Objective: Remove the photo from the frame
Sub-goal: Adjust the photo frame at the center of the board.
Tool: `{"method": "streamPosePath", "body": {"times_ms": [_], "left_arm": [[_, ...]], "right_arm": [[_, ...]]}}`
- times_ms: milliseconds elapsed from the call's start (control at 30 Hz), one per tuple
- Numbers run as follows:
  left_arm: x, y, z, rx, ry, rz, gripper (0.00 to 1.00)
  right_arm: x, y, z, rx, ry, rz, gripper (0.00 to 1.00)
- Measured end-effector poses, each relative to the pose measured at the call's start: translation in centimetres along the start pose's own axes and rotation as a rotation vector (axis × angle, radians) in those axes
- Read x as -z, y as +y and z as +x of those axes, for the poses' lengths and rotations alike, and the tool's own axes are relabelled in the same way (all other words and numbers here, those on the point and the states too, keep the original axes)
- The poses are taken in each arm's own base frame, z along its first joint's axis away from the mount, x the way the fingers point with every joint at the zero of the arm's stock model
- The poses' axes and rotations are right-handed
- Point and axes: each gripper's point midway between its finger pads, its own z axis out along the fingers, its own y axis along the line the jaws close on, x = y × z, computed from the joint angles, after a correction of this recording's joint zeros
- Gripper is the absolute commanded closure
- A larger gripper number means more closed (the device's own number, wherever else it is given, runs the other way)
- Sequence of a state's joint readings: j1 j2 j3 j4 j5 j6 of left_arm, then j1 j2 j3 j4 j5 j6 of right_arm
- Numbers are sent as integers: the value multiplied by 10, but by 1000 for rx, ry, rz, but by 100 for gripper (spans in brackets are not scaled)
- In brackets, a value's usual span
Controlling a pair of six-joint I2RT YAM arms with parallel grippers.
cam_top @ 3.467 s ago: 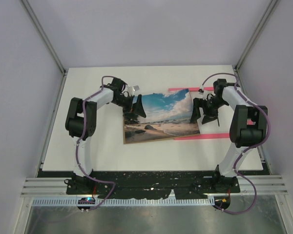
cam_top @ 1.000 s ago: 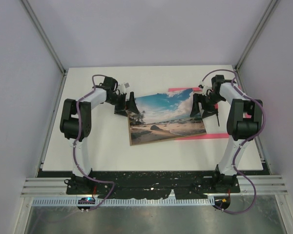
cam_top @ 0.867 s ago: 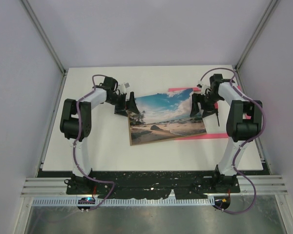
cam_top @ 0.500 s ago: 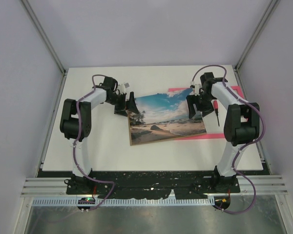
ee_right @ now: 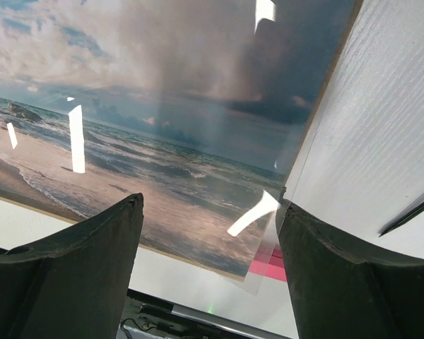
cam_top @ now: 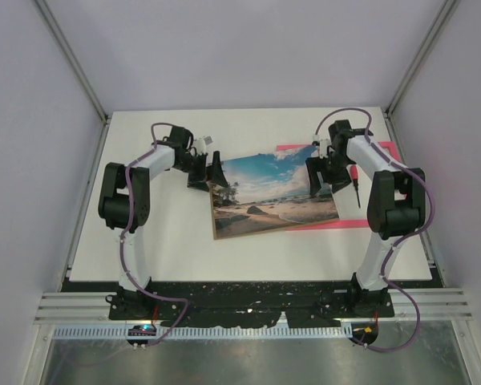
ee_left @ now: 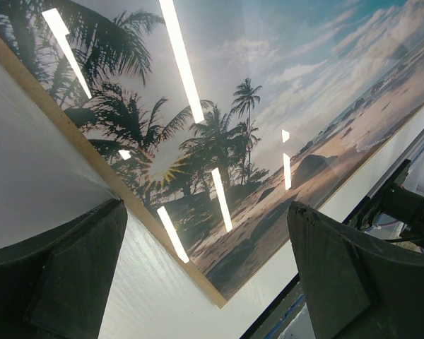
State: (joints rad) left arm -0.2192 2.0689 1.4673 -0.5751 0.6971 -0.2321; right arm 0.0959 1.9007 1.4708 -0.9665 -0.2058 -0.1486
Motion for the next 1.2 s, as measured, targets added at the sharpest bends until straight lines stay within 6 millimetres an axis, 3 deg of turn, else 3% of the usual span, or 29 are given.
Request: {"method": "streamPosePath", "body": {"times_ms": [300, 500, 833, 967, 1200], "left_arm": [[0, -1, 0, -1, 1, 7, 0], [0, -1, 0, -1, 1, 5, 0], [4, 7, -3, 10, -12, -12, 0], [5, 9, -4, 11, -17, -18, 0], [11, 20, -11, 17, -42, -63, 0]], "right_arm": [[-14, -8, 9, -42, 20, -39, 20], [-12, -4, 11, -48, 27, -76, 20], [-2, 9, 6, -132, 40, -348, 21], [17, 17, -1, -156, 8, -481, 22], [68, 42, -34, -63, -134, -658, 23]]}}
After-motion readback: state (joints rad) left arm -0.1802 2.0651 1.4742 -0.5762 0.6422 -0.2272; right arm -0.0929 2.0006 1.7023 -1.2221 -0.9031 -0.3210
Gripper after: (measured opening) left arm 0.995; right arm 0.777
